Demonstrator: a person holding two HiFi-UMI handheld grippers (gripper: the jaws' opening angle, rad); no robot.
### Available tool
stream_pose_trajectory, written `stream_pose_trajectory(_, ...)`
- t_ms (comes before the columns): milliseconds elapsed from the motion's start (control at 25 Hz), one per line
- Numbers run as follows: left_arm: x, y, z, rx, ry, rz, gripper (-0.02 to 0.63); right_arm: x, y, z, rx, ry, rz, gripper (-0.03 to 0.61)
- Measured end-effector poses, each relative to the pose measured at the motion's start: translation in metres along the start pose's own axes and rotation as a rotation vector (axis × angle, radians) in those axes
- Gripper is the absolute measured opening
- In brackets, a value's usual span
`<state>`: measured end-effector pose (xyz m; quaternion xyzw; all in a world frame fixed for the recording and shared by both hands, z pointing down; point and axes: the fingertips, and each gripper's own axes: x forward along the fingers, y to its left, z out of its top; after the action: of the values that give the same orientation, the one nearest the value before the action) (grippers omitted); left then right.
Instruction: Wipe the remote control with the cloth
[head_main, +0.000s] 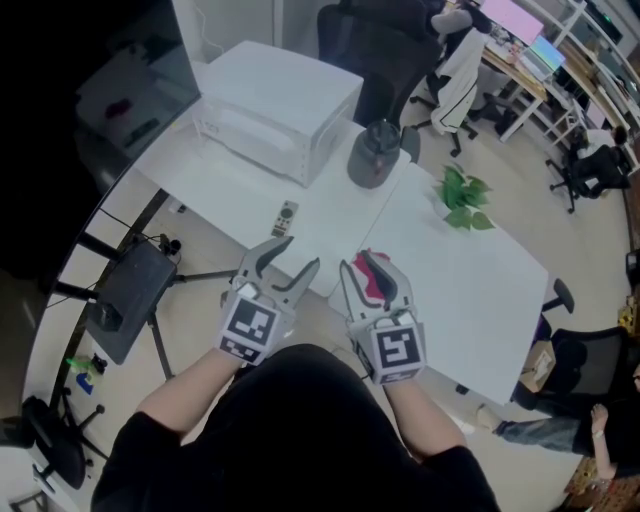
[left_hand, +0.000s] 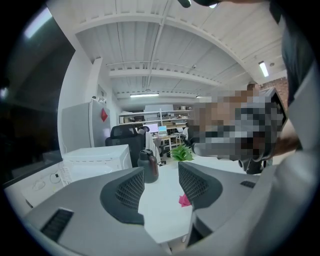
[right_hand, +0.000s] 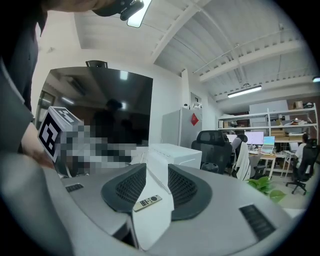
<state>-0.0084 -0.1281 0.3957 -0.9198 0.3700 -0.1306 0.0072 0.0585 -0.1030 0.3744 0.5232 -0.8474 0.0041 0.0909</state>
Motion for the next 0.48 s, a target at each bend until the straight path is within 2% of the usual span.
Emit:
stream_pose_trajectory(80, 0.0001, 0.0000, -0.0011, 0.025, -0.005, -0.009, 0.216, -0.0004, 0.0015, -0.0012, -0.001, 0.002, -0.003, 0.137)
stream_pose_trajectory(240, -0.0028, -0.0002, 0.0023, 0.001, -0.007, 0.008, 0.216, -0.0014, 0.0021, -0.0017, -0.009, 0.000, -0.007, 0.126)
stream_pose_trajectory(480, -0.0033, 0.0005, 0.0007, 0.037, -0.015, 0.002, 0.209, -0.0012, 0.0011, -0.0012, -0.006, -0.010, -0.015, 0.102)
